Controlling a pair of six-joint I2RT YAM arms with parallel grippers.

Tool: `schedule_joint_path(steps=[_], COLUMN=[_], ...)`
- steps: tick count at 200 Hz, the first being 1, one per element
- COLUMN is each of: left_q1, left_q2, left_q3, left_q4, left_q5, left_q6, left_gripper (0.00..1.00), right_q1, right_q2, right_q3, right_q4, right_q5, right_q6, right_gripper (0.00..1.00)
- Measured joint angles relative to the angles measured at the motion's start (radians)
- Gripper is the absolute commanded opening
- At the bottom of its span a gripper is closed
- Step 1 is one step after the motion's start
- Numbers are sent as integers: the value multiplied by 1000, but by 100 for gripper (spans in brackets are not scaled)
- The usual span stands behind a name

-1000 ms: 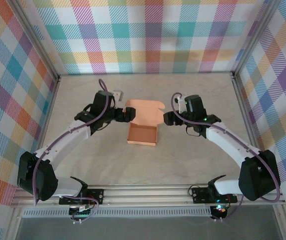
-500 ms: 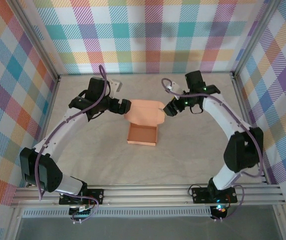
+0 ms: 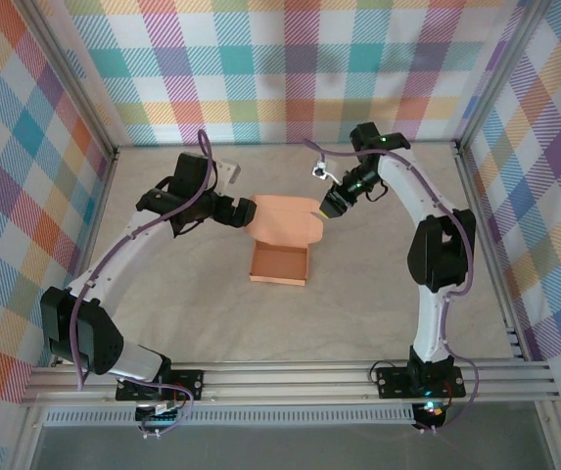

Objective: Fold the paper box

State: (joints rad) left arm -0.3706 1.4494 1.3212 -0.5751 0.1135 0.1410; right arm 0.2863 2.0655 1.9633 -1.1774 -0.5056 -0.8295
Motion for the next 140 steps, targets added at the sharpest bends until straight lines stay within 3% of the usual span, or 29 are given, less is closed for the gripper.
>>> schedule_joint_path(steps=[74, 140], left_q1=[0, 0], left_q2=[5, 13], left_q3=[0, 0], left_q4=[-1, -2], left_q5=[-3, -3], left_q6=[6, 6], left_gripper=[100, 100], right_q1=[2, 11], right_q2=[105, 165], right_q3=[76, 122], right_q4=[-100, -138], right_q5=[-39, -56], right_q6=[-48, -51], right_gripper=[32, 27])
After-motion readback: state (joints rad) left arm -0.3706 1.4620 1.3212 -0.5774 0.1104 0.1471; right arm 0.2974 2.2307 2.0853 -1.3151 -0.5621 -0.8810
